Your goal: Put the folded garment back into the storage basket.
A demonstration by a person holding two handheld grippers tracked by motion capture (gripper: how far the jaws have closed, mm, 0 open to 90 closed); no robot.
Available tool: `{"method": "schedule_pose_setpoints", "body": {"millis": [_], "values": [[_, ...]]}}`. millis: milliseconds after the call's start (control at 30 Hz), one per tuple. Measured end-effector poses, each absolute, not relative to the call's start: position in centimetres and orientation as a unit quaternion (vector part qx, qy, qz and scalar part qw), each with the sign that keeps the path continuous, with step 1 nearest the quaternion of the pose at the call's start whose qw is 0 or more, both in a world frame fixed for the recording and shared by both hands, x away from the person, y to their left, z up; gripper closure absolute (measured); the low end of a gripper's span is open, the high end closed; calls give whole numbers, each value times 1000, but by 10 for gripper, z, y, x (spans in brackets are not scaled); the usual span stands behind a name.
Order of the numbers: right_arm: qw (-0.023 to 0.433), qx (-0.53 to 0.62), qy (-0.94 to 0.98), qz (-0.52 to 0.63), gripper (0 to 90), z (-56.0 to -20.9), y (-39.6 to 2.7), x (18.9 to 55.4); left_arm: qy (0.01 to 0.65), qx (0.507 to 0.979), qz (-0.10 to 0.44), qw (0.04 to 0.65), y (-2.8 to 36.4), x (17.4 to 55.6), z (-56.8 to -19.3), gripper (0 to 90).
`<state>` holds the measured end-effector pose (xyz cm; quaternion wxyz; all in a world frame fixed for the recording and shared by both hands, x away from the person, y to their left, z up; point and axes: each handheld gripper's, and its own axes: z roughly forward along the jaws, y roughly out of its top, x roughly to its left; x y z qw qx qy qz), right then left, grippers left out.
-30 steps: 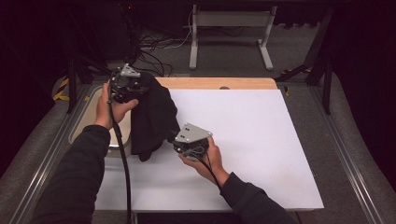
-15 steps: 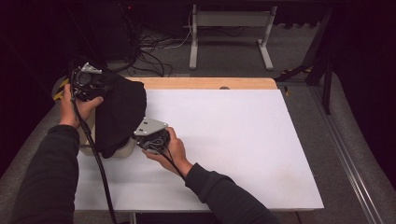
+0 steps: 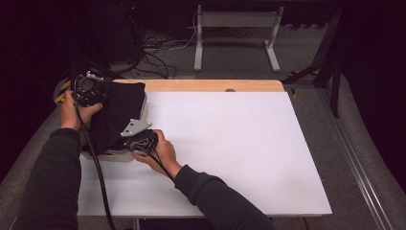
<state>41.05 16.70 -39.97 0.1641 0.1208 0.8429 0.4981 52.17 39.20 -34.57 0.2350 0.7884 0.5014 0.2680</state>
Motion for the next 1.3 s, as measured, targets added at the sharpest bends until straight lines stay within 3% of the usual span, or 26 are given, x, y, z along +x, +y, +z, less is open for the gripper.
{"method": "schedule_pose_setpoints", "body": {"millis": [667,900,1000,1100,1300], "values": [[124,130,860,477,770,-406,181,411,498,821,230,157,385,537,-369,711],[124,132,858,480,737,-406,182,408,528,793,256,166,387,535,-366,443],[129,138,855,483,621,-406,180,408,528,786,268,180,385,533,-362,371],[124,152,843,501,508,-404,175,408,523,785,268,196,381,532,-360,400],[130,164,829,518,445,-393,152,406,499,798,261,212,373,526,-358,527]]}}
